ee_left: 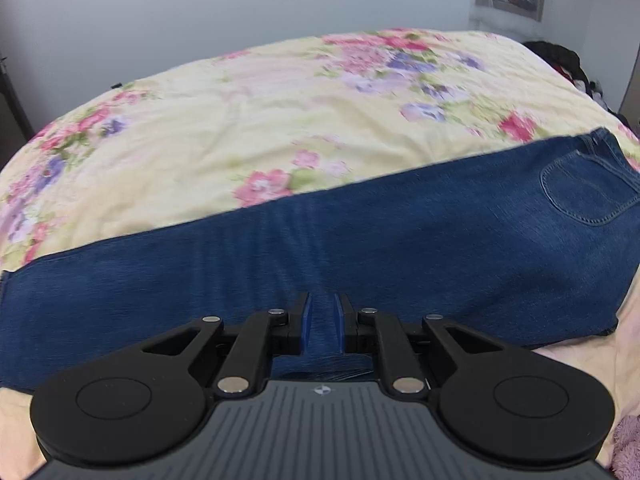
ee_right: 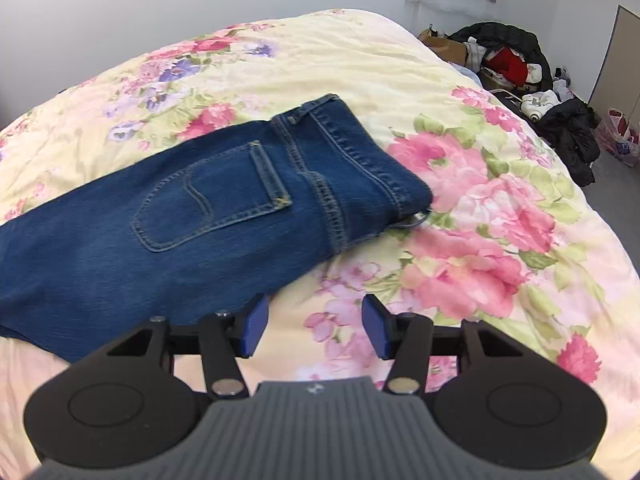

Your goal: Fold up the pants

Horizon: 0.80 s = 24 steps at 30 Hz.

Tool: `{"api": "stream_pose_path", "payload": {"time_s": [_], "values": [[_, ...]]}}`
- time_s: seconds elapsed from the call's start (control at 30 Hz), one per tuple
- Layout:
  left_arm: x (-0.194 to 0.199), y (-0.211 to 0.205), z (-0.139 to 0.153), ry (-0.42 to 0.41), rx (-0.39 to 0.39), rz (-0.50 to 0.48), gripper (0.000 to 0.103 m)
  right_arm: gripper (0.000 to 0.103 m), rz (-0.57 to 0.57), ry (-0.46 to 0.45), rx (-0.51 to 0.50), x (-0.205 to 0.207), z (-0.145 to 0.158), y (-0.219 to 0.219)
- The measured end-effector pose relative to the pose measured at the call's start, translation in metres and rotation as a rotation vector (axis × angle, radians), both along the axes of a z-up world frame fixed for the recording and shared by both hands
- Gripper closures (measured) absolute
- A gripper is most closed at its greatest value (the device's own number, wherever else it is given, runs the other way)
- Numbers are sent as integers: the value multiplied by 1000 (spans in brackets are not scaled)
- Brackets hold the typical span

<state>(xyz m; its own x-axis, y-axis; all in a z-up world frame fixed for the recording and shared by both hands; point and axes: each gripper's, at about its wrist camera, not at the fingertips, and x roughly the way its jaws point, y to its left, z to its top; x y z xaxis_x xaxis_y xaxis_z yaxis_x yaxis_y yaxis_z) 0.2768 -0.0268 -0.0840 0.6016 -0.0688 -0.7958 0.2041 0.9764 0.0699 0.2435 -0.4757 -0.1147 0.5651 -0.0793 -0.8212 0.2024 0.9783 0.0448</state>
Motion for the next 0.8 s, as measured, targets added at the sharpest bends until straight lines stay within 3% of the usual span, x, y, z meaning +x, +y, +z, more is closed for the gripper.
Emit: {"api": "stream_pose_path", "payload": {"time_s": [0.17, 0.3, 0.4, 0.63, 0.8], "values": [[7, -25, -35, 86, -11, -40, 85, 55, 5, 14, -3, 7, -15, -14], [11, -34, -71, 237, 11, -36, 86, 55, -4, -7, 29, 12, -21, -28], [15, -32, -68, 258, -1, -15, 86, 55, -12, -31, 29, 16, -17, -39], [27, -31, -21, 169, -88, -49, 85, 57, 20, -111, 40, 52, 7, -61], [54, -25, -20, 139, -111, -20, 85, 55, 64, -155, 59, 109, 10, -61]]}}
